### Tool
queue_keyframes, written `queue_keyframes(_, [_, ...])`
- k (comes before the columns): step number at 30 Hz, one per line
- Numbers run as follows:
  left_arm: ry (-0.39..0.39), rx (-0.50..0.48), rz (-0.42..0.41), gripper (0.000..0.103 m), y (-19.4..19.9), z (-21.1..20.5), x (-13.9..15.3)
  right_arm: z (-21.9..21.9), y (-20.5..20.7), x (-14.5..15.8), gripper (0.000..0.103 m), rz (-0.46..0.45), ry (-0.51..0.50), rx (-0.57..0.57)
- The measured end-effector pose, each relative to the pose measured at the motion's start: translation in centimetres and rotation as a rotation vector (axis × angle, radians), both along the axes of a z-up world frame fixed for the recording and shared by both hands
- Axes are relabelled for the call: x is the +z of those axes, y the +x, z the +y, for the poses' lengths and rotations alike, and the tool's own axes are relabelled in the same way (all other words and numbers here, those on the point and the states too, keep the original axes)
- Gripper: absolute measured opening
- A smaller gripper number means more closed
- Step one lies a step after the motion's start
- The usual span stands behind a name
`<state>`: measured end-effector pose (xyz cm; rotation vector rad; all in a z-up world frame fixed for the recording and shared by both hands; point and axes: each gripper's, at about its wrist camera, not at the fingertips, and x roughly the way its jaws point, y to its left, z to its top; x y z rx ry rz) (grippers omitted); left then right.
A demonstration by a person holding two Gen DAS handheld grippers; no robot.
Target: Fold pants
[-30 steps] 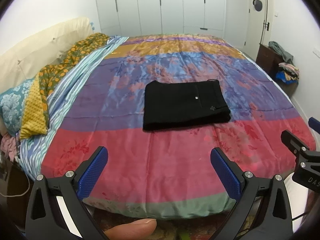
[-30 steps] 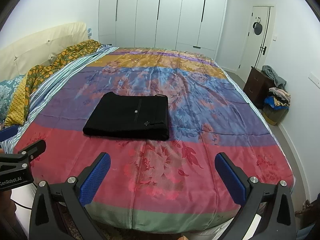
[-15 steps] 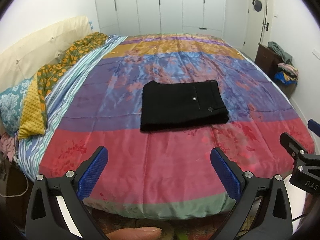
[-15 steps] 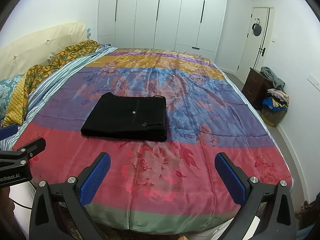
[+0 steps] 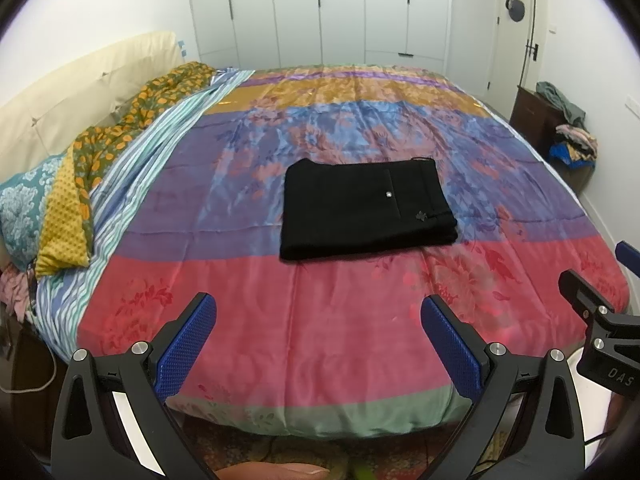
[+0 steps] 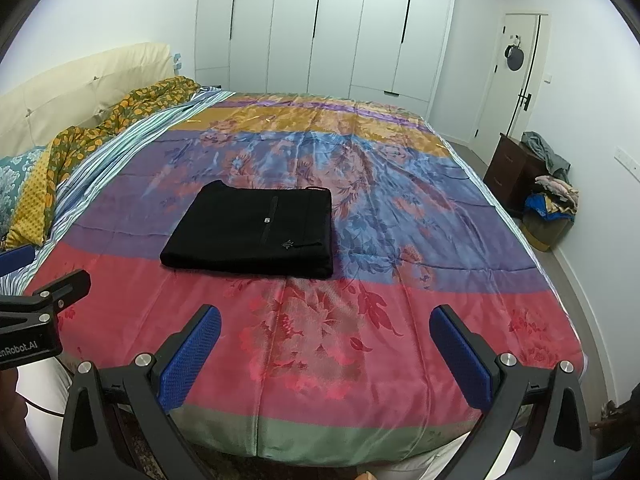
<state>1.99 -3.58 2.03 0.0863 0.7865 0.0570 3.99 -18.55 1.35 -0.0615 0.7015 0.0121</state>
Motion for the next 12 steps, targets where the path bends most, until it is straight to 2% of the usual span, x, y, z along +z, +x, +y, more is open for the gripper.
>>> queue_keyframes(12, [-0.022,-0.007,-0.001,0.102,-0.12,-0.01,-0.29,0.10,0.13,-0.13,0.103,0.005,0.000,0.000])
